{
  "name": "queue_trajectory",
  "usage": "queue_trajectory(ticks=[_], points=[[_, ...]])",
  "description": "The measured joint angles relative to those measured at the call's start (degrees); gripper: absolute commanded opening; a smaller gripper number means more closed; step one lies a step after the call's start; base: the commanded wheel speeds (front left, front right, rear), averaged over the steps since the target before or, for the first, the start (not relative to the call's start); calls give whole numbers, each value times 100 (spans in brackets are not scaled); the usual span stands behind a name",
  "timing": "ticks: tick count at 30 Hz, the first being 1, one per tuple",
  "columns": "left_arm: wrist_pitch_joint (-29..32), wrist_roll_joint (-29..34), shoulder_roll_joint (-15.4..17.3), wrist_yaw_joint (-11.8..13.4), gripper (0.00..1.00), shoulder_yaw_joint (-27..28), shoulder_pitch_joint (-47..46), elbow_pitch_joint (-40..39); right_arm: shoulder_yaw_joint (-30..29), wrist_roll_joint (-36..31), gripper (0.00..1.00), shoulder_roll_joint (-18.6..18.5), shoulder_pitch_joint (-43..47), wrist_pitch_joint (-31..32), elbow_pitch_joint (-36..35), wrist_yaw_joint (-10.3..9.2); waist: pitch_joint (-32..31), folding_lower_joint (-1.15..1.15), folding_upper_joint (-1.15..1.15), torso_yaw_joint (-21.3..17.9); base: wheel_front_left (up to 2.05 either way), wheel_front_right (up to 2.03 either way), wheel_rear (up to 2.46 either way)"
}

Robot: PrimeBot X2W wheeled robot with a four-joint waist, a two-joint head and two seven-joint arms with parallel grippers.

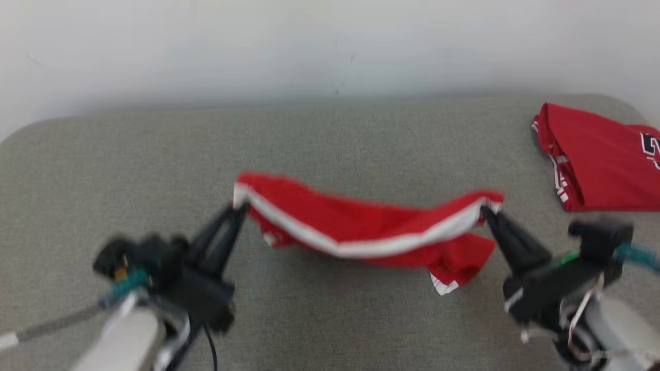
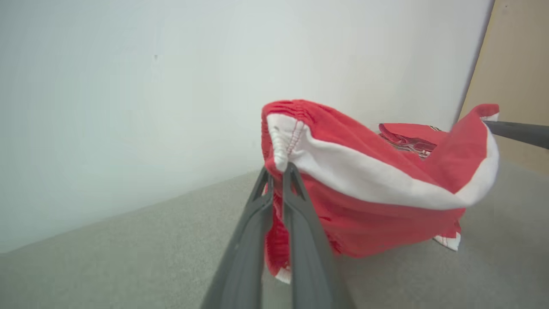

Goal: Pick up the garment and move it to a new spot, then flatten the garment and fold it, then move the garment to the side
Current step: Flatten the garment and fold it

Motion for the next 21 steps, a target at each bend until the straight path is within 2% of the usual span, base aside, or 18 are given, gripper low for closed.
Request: queue_trajectory(ticks=[6, 13, 16, 21], points=[[622, -546, 377, -34, 0, -342, -2257, 171, -357, 467, 0, 160, -1701, 843, 249, 0, 407, 0, 0, -48, 0, 0, 0], [1202, -1371, 611, -36, 0, -555, -5098, 1169, -765, 671, 0, 747, -4805, 1684, 1141, 0, 1236, 2, 0, -146, 0, 0, 0], [1274, -1419, 632, -37, 0, -581, -6241, 1599, -934, 639, 0, 1032, -6067, 1875, 1653, 0, 1640, 2, 1, -201, 0, 0, 0], [1139, -1480, 447, -36, 0, -669, -7709, 2228, -1107, 331, 0, 1274, -7676, 1881, 2486, 0, 2292, 3, 1, -286, 0, 0, 0]])
